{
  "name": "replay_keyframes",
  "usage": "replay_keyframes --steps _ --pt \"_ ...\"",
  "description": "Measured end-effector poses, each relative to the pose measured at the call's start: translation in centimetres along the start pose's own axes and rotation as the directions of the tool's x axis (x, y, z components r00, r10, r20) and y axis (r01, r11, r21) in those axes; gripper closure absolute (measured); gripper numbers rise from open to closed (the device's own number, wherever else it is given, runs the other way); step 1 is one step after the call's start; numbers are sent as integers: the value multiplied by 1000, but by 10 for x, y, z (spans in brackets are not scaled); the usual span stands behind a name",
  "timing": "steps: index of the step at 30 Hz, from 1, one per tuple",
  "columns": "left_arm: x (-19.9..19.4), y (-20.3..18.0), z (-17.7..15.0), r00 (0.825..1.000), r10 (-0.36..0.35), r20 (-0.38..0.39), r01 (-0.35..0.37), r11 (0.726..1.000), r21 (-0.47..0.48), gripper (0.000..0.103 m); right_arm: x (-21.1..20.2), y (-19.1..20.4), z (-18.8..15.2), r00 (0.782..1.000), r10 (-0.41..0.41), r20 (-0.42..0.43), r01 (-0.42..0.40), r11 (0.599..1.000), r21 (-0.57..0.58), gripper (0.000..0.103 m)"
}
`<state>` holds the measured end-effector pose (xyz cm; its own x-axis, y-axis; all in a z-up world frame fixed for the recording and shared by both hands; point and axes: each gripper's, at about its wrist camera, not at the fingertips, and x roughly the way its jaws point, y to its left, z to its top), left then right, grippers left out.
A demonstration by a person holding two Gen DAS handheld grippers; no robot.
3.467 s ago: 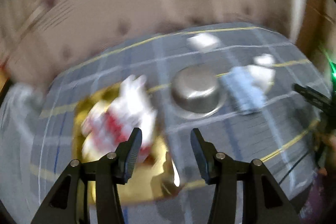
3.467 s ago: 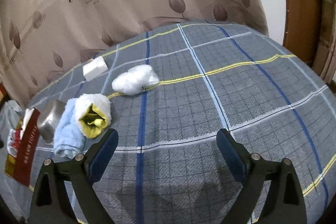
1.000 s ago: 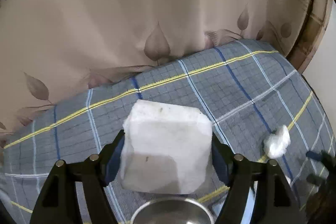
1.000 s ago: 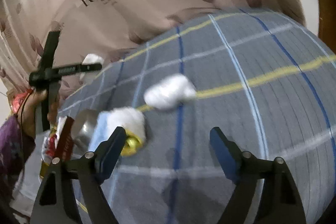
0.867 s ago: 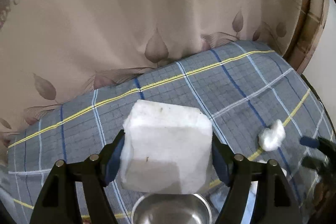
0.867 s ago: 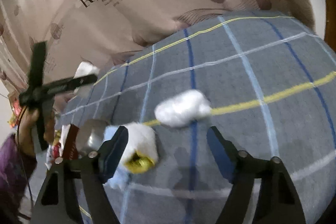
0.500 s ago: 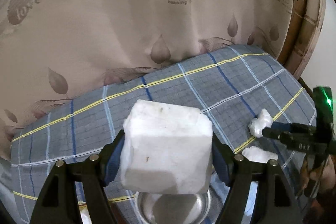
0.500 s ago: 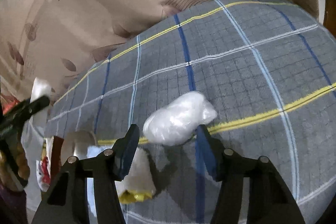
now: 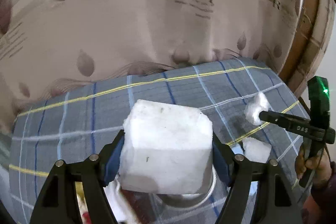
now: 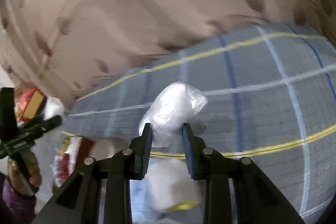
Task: Organize soft objects
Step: 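Lift the white block with the left gripper while the right gripper grasps the clear plastic bag, then carry the white block over the gold tray and lower it with the left gripper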
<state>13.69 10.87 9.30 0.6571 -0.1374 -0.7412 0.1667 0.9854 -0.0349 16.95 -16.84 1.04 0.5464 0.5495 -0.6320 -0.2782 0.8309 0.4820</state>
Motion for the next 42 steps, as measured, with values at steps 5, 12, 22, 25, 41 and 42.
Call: replay_keyframes --steps 5,12,22,25,41,42 --pt "-28 20 -20 999 39 13 -38 998 -52 26 -2 45 -3 998 57 4 -57 996 -63 77" --pt "-54 52 -53 996 86 4 -85 986 -142 26 -12 77 -18 995 101 10 -100 991 -87 77" --pt "-92 89 -122 995 102 -23 -104 956 -275 26 -35 112 -49 992 129 -7 -128 981 -143 77" --pt "-105 95 -146 994 100 -39 -108 949 -297 26 -39 119 -59 990 137 -18 -138 979 -151 77" --pt "-74 98 -204 985 113 -130 -144 956 -255 26 -41 132 -89 989 130 -73 -140 977 -159 77" --pt "-72 99 -205 984 116 -135 -147 956 -253 26 -41 132 -89 989 128 -74 -139 978 -159 77"
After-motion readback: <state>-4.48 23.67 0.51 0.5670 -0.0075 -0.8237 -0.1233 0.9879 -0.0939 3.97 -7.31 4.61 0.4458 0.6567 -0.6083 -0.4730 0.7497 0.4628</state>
